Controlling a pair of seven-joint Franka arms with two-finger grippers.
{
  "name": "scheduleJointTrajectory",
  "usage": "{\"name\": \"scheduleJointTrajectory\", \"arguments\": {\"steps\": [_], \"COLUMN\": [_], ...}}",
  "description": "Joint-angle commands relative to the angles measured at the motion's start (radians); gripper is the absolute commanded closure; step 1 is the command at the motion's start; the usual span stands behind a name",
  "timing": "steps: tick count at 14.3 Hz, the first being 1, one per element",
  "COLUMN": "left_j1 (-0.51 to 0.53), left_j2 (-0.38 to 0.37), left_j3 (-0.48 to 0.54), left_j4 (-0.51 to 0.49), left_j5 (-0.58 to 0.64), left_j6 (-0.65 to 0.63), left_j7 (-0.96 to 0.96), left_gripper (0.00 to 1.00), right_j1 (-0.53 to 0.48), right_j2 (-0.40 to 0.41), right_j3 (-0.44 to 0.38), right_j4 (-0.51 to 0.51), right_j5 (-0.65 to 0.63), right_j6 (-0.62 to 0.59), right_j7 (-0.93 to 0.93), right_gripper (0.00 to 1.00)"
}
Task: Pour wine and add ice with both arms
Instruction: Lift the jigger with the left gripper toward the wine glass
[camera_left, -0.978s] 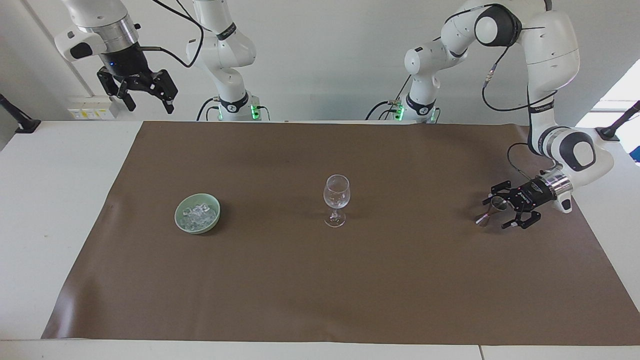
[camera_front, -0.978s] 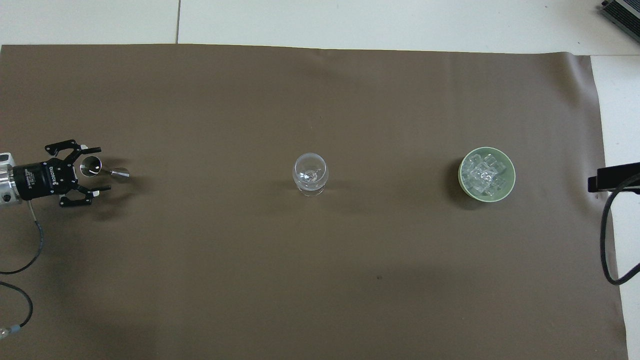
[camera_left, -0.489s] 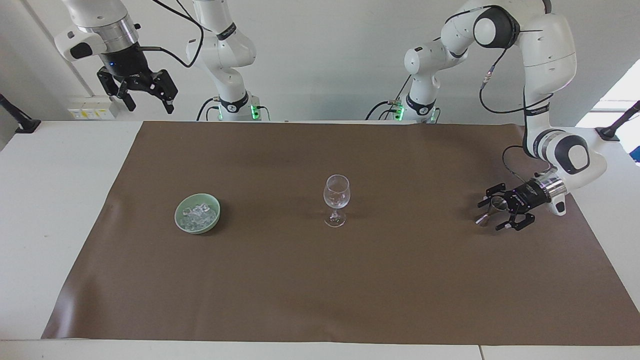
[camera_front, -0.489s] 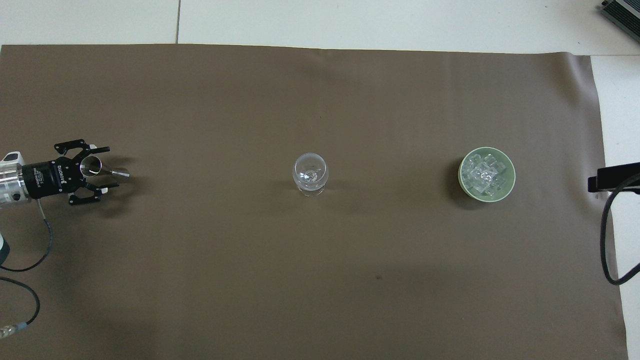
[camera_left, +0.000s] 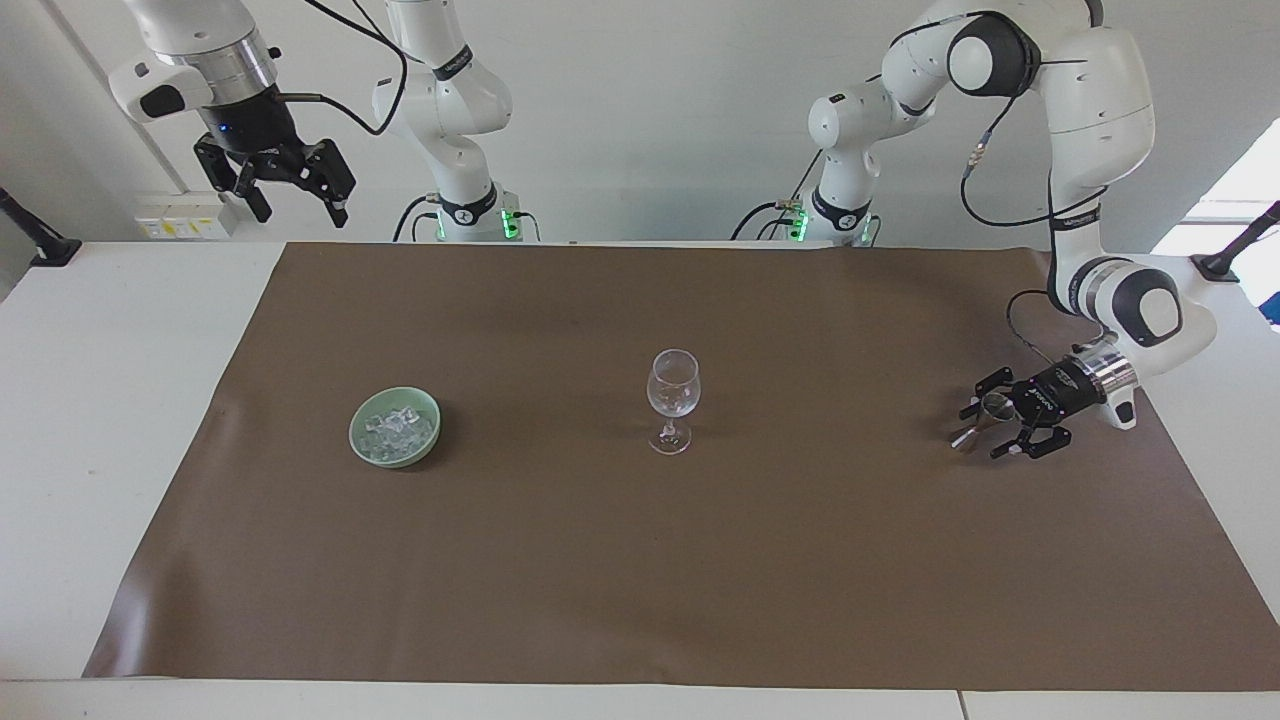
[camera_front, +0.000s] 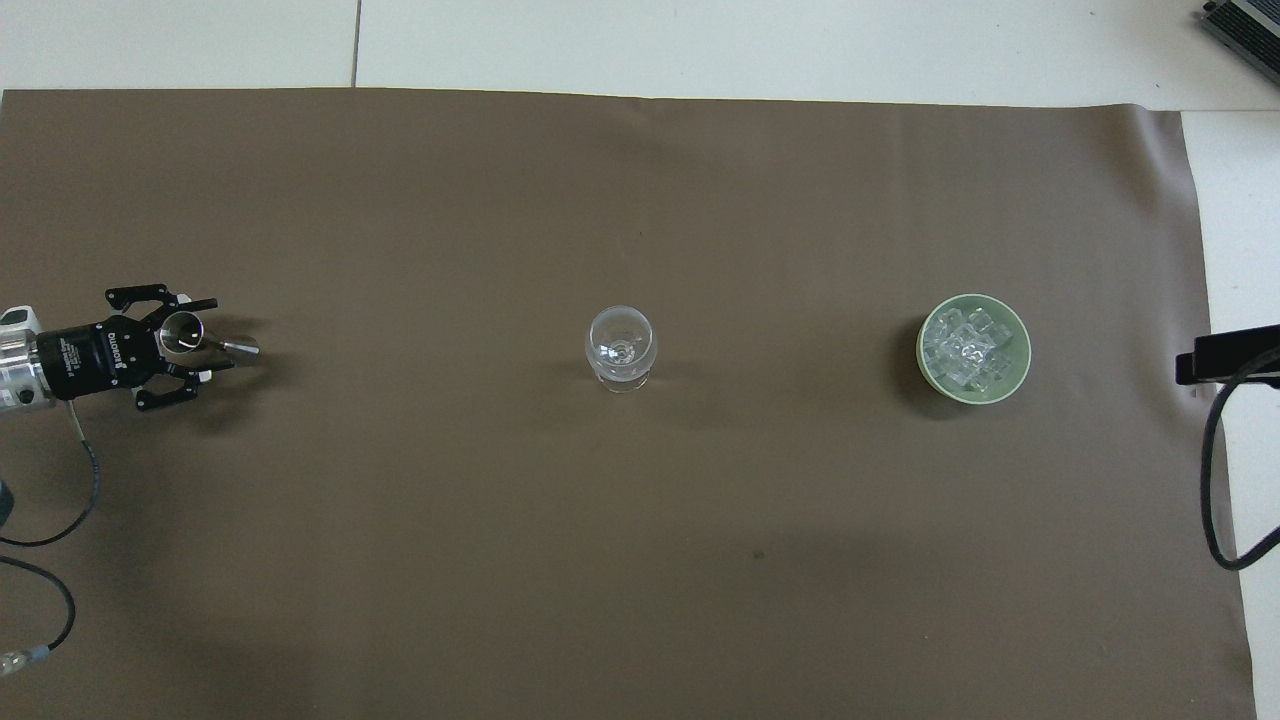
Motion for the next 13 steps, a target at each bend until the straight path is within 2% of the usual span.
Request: {"name": "scheduleJointTrajectory", "arguments": {"steps": [1,5,8,9,10,12,13], "left_j1": [0.004,0.005,0.005,0.008,0.013,0.014,0.014], "left_j2": [-0.007,-0.007,-0.008,-0.008,-0.008,-0.008,-0.010], "left_j3": [0.002,0.002,0.002,0.003,0.003,0.003,0.003], "left_j4": [-0.020,-0.023,-0.024,-0.024,-0.024,-0.024,-0.024], "left_j5": [-0.021,-0.022,-0.022,-0.022,-0.022,-0.022,-0.022], "left_j6": [0.006,0.004,0.004,0.004,0.004,0.004,0.003], "left_j7": [0.022,0.022,0.020,0.020,0.020,0.020,0.019], "left_gripper": [0.33,0.47,0.74,0.77,0.88,1.00,1.00], "right_j1": [-0.008,-0.008,-0.008,-0.008,-0.008,-0.008,-0.008], "right_j2": [-0.004,-0.004,-0.004,-0.004,-0.004,-0.004,-0.004], "right_j3": [0.007,0.007,0.007,0.007,0.007,0.007,0.007], "right_j4": [0.002,0.002,0.002,0.002,0.002,0.002,0.002], "right_j5": [-0.009,-0.009,-0.009,-0.009,-0.009,-0.009,-0.009], "right_j6": [-0.014,-0.014,-0.014,-0.014,-0.014,-0.014,-0.014], "right_j7": [0.021,0.021,0.021,0.021,0.021,0.021,0.021], "right_gripper": [0.00,0.00,0.00,0.00,0.00,0.00,0.00]}}
